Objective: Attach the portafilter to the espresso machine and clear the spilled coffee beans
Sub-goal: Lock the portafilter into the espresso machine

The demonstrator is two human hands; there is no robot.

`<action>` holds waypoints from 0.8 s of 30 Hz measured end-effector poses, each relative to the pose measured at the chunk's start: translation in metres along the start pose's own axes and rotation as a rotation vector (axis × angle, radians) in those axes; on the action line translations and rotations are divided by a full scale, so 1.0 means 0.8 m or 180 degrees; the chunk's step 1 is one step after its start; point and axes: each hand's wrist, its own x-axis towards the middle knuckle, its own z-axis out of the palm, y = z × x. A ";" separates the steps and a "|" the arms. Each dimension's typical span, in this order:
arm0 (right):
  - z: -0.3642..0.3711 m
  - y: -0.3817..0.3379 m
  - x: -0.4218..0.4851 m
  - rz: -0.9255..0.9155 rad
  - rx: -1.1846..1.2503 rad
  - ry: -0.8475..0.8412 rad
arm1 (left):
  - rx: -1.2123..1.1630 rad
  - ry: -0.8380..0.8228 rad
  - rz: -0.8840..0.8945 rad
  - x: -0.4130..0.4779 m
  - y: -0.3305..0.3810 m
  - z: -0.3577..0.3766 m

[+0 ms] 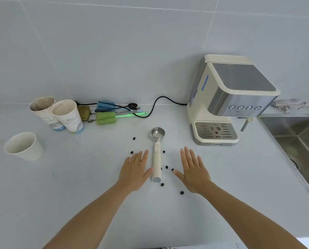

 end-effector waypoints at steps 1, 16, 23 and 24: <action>0.002 0.000 0.001 0.0035 0.0044 -0.0036 | -0.0033 -0.0014 -0.0067 0.004 0.006 -0.001; 0.034 0.006 0.038 0.0082 0.0311 -0.0737 | -0.0592 -0.0433 -0.0753 0.044 0.054 0.024; 0.048 0.010 0.049 0.0095 0.0209 -0.0919 | -0.0948 -0.0677 -0.1056 0.062 0.057 0.027; 0.049 0.009 0.050 0.0095 0.0241 -0.0903 | -0.1001 -0.0703 -0.1109 0.064 0.058 0.027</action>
